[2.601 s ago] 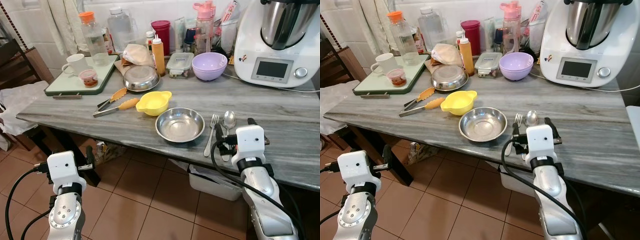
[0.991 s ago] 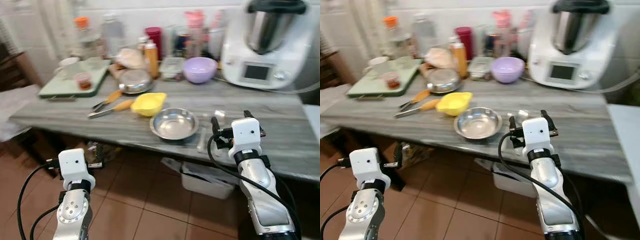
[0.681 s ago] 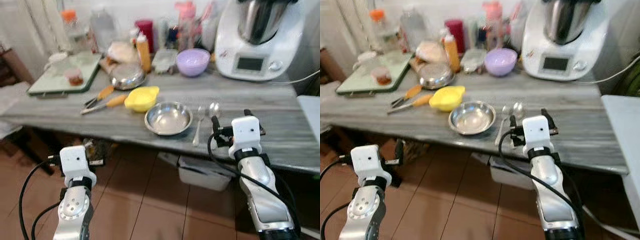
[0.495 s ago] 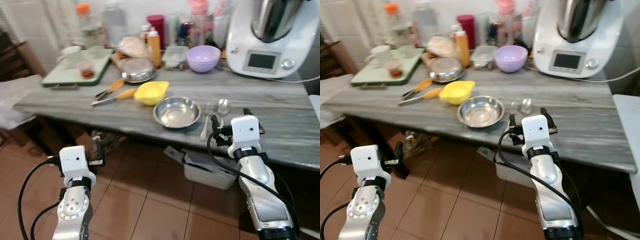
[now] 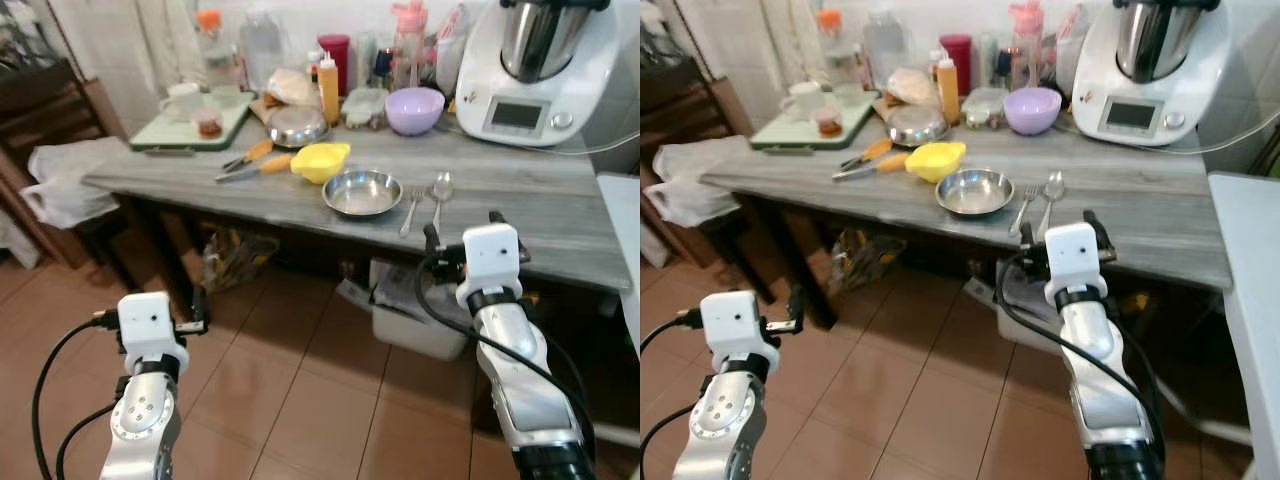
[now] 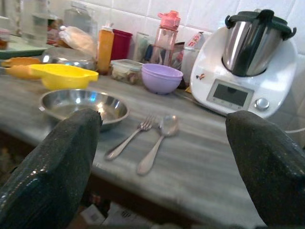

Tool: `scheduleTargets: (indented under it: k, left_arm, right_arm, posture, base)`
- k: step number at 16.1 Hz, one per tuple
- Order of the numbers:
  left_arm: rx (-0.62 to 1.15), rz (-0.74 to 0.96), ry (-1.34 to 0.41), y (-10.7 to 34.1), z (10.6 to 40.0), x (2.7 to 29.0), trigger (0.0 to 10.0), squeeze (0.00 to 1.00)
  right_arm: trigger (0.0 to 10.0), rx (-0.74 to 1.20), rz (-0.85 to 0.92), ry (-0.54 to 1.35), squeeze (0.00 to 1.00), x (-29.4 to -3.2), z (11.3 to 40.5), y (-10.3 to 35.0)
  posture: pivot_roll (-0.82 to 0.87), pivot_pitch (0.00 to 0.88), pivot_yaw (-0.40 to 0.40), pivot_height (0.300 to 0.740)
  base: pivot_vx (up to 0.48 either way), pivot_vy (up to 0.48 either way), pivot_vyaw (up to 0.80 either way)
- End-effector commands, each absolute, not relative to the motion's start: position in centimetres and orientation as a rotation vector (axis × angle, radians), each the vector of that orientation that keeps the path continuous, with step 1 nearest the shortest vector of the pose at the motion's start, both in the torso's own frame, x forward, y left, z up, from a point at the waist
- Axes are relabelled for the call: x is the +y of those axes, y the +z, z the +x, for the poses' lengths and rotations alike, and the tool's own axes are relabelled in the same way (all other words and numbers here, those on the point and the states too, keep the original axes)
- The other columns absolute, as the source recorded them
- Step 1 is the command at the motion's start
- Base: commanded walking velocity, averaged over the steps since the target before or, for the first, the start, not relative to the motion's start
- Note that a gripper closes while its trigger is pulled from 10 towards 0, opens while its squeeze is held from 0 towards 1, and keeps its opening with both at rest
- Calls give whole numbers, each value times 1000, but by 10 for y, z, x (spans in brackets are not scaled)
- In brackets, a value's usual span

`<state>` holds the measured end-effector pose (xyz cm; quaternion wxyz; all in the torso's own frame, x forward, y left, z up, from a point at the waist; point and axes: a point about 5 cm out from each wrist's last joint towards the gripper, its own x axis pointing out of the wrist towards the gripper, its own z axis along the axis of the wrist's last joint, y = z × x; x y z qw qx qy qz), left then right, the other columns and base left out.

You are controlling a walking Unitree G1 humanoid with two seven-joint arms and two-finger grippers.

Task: Setting the table

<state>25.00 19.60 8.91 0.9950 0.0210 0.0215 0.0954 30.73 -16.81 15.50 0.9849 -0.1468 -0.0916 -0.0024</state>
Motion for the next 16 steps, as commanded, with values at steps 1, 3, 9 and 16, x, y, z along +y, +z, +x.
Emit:
scheduleTargets:
  k: [1,3,9,16]
  left_arm:
    - [49,45,189,88,250,196,10000,0]
    - [54,49,184,87,248,197,10000,0]
    - [63,69,166,85,247,194,10000,0]
    - [88,95,122,71,235,195,10000,0]
  right_arm:
    - [10000,-179,-298,-8,0,-169,309,154]
    - [10000,-178,-297,-7,0,-168,310,153]
    - [10000,-172,-285,-5,0,-165,311,151]
    - [10000,-125,-290,74,0,-164,289,132]
  posture:
    - [-133,0,110,740]
    - [-131,0,109,740]
    - [-129,0,117,740]
    - [-119,0,113,740]
  base:
    - [-330,0,0]
    - [-330,0,0]
    - [-333,0,0]
    - [-91,0,0]
